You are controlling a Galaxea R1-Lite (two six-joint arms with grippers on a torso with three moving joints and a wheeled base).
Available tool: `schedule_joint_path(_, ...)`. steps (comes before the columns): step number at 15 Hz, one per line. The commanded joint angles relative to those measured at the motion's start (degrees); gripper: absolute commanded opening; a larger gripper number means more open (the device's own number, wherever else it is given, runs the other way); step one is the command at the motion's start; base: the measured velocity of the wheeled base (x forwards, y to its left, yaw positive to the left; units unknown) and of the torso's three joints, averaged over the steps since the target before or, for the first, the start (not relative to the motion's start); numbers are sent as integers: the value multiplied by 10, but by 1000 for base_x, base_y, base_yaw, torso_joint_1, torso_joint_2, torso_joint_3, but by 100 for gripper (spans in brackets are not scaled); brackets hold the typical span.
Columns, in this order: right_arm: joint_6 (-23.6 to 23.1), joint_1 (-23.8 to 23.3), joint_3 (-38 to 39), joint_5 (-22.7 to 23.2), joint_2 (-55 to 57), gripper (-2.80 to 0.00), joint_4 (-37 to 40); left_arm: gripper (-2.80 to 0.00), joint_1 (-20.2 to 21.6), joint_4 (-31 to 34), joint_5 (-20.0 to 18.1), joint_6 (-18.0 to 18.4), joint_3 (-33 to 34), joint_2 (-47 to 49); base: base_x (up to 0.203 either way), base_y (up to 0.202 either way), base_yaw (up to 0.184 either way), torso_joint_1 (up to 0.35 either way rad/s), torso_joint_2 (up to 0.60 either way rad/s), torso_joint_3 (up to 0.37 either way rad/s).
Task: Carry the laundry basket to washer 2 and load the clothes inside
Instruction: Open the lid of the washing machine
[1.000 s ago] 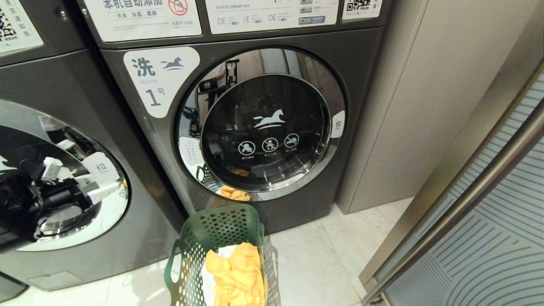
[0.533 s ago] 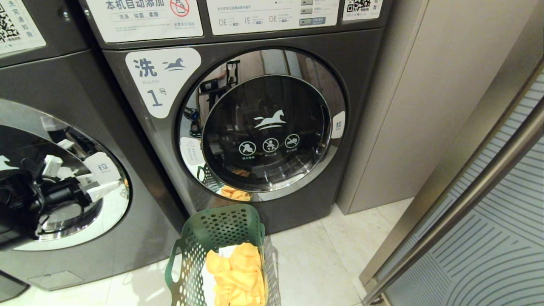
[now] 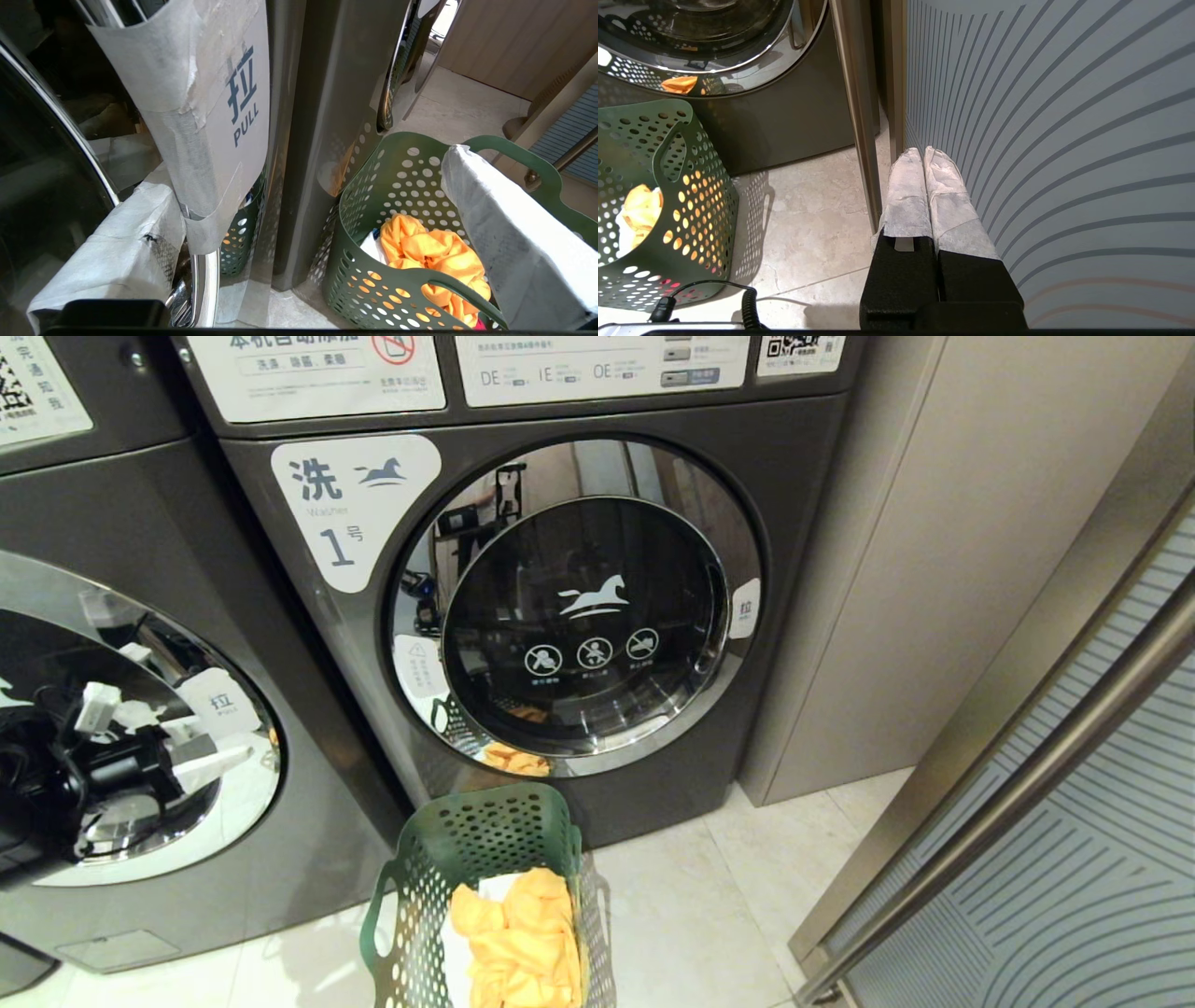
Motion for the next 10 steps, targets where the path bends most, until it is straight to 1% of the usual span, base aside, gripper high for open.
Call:
schedule_joint_path(1,0,0,0,0,0,-280,0,0,5,-4,-16,1,2,-5,0,0,0,0,0,0)
schedule_joint_path(7,0,0,0,0,0,-280,0,0,5,-4,-16,3,8,-6,0,0,0,0,0,0)
schedule_joint_path(10,0,0,0,0,0,-280,0,0,7,-4,-16,27,34,-11,0,0,0,0,0,0)
